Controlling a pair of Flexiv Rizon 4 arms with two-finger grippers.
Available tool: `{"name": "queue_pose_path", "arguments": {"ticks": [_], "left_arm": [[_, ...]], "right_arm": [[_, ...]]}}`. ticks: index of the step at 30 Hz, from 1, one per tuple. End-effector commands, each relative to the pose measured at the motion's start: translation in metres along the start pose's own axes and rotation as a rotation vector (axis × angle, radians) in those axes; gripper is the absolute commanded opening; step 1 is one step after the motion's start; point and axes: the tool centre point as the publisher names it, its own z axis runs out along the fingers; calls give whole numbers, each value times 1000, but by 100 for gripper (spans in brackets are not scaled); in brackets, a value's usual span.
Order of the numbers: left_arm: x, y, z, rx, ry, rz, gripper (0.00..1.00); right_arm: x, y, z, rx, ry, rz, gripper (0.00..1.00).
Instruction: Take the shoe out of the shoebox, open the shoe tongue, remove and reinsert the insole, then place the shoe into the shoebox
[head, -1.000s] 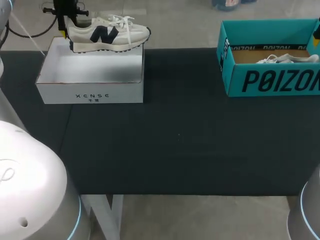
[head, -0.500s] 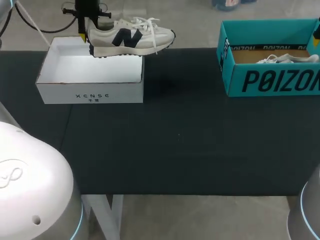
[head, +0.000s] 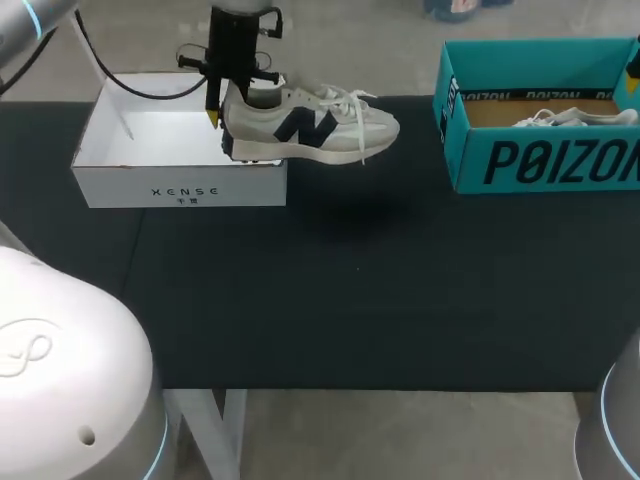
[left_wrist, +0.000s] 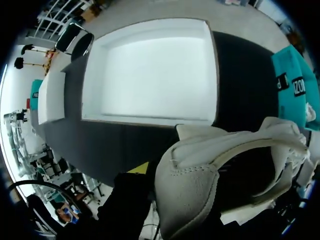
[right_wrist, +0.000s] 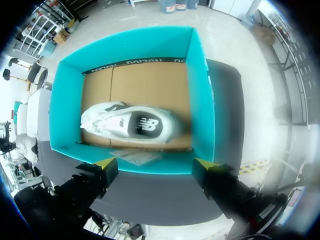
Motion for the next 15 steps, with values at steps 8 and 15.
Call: {"name": "queue_pose_path", "arguments": {"ticks": [8, 15], "left_arm": [[44, 58, 39, 316, -8, 72, 0], [50, 71, 59, 352, 54, 63, 0]], "right_arm": [[0, 1, 0, 0, 0, 0, 100], [0, 1, 0, 0, 0, 0, 100]]}}
